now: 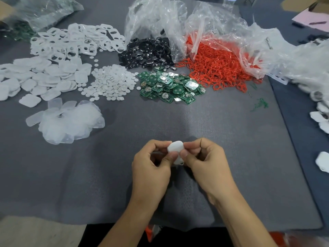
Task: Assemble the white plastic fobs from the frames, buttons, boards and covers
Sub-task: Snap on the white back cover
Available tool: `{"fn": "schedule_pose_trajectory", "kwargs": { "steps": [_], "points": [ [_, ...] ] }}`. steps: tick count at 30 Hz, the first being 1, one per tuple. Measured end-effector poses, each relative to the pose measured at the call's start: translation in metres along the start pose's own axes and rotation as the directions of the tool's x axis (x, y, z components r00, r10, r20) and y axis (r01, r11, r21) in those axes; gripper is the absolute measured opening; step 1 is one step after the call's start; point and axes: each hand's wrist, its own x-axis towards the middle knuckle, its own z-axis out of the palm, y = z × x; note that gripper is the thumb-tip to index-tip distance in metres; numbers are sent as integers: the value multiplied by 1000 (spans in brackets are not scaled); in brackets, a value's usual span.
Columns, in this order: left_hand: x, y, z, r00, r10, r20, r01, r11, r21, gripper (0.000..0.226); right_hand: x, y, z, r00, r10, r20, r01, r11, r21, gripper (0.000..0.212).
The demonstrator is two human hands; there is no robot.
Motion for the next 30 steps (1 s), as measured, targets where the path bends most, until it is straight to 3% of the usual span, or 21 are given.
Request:
{"fn": "schedule_pose_trajectory", "kwargs": {
  "steps": [4, 7, 9, 14, 18, 22, 25, 30],
  "points": [
    [1, 2, 1, 1000, -22, 19, 24, 993, -114, 22, -1, -4, -3, 998, -54, 42, 56, 997, -46, 11],
    [3, 4, 2, 996, -82, 44, 91, 951, -294, 16, -6, -5, -6, 993, -85, 78, 93, 990, -103, 25],
    [4, 5, 6, 992, -105, 71, 122, 936, -329, 15, -10, -2, -8, 992, -127, 17, 128, 970, -206, 34],
    [7, 8, 35, 988, -37, 149, 61, 986, -158, 20, -13, 6, -26, 939, -281, -200, 187, 902, -389, 33],
    [10, 14, 77, 963, 60, 263, -79, 995, 61, 31, -11, 11, -58, 881, -312, -356, 122, 877, -465, 36],
    [10, 23, 129, 885, 158, 438, -251, 954, 165, 38, -3, 15, -98, 808, -278, -520, 11, 888, -459, 47],
    [8, 28, 164, 813, 228, 536, -375, 909, 182, 37, 3, 17, -126, 742, -279, -609, -52, 883, -467, 42],
    [-3, 23, 212, 607, 324, 726, -626, 758, 184, 33, 3, 29, -168, 661, -275, -698, -199, 832, -517, 41]
  ]
}}
